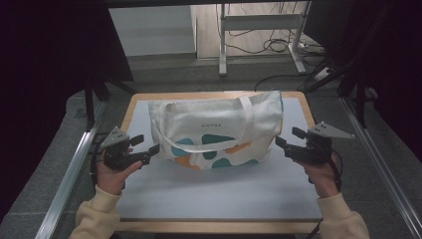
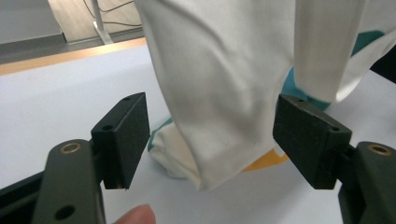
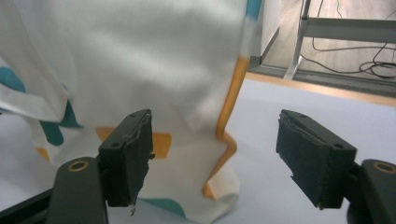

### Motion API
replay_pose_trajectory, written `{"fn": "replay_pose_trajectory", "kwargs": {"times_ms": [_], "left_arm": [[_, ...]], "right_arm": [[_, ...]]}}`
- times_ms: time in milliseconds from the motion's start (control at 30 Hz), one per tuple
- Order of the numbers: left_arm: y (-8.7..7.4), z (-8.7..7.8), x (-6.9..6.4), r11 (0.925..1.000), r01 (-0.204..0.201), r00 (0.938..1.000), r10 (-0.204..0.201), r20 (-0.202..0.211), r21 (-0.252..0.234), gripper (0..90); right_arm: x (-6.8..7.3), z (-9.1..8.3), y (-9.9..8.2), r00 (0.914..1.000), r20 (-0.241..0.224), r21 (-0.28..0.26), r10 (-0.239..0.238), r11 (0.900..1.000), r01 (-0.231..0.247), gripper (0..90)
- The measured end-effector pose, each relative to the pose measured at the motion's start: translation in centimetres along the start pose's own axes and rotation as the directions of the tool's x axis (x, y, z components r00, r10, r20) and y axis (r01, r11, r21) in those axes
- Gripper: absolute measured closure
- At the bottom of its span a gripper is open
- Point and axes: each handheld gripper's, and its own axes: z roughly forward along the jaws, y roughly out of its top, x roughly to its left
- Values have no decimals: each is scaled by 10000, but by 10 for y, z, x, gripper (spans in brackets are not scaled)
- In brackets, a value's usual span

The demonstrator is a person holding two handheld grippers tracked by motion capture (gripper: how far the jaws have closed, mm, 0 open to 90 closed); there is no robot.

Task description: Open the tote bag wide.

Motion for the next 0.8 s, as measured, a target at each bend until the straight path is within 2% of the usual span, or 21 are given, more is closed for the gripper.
{"fn": "replay_pose_trajectory", "kwargs": {"times_ms": [133, 233, 367, 467, 600, 800], "left_arm": [[11, 1, -1, 9999, -154, 9999, 154, -11, -42, 268], [20, 1, -2, 9995, -204, 9998, 206, 68, -243, 266], [25, 1, -3, 9992, -275, 9996, 276, 19, -274, 264], [30, 5, -1, 9993, -272, 9995, 277, 169, -272, 253], [32, 13, 4, 9995, -294, 9995, 295, 130, -81, 249], [26, 16, 16, 9999, -13, 9999, 12, 118, 110, 232]], "right_arm": [[-2, 4, 12, 9998, 39, -33, -218, 9998, 218, 293], [-4, 7, 20, 9998, -65, -51, -174, 9998, 174, 302], [-6, 11, 26, 9998, -93, -38, -175, 9998, 174, 308], [-8, 19, 30, 9997, -213, 99, -143, 9998, 145, 309], [-10, 26, 31, 9994, -350, 208, -50, 9998, 57, 310], [-11, 30, 30, 9984, -564, 270, -7, 9996, 22, 310]]}}
